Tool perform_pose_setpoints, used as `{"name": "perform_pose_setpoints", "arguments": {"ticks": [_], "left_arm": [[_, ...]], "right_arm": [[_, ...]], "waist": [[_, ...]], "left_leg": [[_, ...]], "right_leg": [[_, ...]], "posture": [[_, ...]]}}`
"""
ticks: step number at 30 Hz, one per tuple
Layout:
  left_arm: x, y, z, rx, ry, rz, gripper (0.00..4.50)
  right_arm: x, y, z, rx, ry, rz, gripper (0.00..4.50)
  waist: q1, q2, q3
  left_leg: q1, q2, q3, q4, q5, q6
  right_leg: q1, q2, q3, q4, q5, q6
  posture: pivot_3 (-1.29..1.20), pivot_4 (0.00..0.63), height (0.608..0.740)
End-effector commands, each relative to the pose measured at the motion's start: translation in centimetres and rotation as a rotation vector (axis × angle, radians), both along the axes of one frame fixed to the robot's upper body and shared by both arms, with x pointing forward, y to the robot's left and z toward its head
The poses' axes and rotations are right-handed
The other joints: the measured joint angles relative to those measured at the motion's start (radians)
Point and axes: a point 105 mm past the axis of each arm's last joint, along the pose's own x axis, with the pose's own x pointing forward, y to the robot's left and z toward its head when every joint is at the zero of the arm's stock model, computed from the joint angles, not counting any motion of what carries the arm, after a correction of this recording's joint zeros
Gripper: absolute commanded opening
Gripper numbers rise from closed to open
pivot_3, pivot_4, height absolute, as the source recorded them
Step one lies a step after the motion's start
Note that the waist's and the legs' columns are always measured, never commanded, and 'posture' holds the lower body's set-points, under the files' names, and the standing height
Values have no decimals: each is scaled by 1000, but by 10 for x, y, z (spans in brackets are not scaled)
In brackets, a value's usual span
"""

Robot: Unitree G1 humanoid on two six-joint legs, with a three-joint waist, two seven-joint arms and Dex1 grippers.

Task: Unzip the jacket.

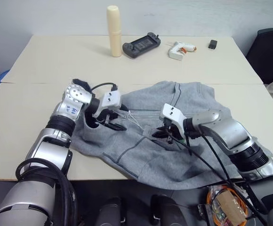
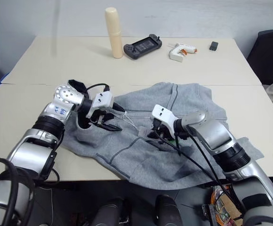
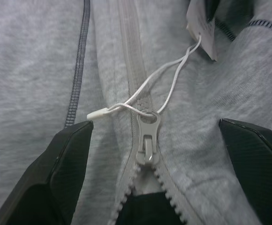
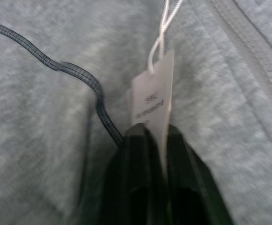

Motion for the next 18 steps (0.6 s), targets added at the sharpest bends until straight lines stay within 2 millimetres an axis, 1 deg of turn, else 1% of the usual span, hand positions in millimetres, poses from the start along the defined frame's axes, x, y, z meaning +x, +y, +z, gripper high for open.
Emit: {"name": "perform_pose_setpoints", "arguments": {"ticks": [1,4,7,9,13,15,17,18], "left_arm": [[5,0,-9,-13,-51,41,4500],[7,-3,-16,-66,-19,78,4500],[4,-2,-18,-103,31,81,3960],[1,-1,-21,-99,60,72,3337],[-3,2,-30,-68,98,65,2375],[-4,5,-40,-15,118,78,1824],[-5,7,-45,13,118,77,1824],[-5,6,-46,11,117,78,1824]], "right_arm": [[4,-7,2,-27,-100,-38,11],[-1,-9,3,-8,-111,-62,11],[-5,-10,3,9,-108,-84,0],[-8,-11,4,16,-108,-97,0],[-12,-14,4,20,-109,-117,0],[-13,-16,6,18,-122,-133,0],[-10,-24,10,14,-155,-175,0],[-6,-32,13,4,-184,-216,0]], "waist": [[0,0,0],[2,-1,-1],[2,-1,-1],[3,-1,-1],[1,-1,-1],[2,-1,-1],[2,-1,-1],[2,-1,-1]], "left_leg": [[1,0,0,0,0,0],[2,0,0,0,0,0],[3,0,0,1,0,0],[3,0,0,1,0,0],[3,0,0,1,0,0],[3,0,0,1,0,0],[4,0,0,1,0,0],[4,0,0,1,0,0]], "right_leg": [[1,0,0,0,0,0],[2,-1,0,1,0,0],[3,-1,0,2,0,0],[3,-1,0,2,0,0],[3,-1,0,2,0,0],[3,-1,0,2,0,0],[3,-1,0,2,0,0],[3,-1,0,2,0,0]], "posture": [[0,150,740],[0,150,740],[0,150,740],[0,150,740],[0,150,740],[0,150,740],[0,150,740],[0,150,740]]}}
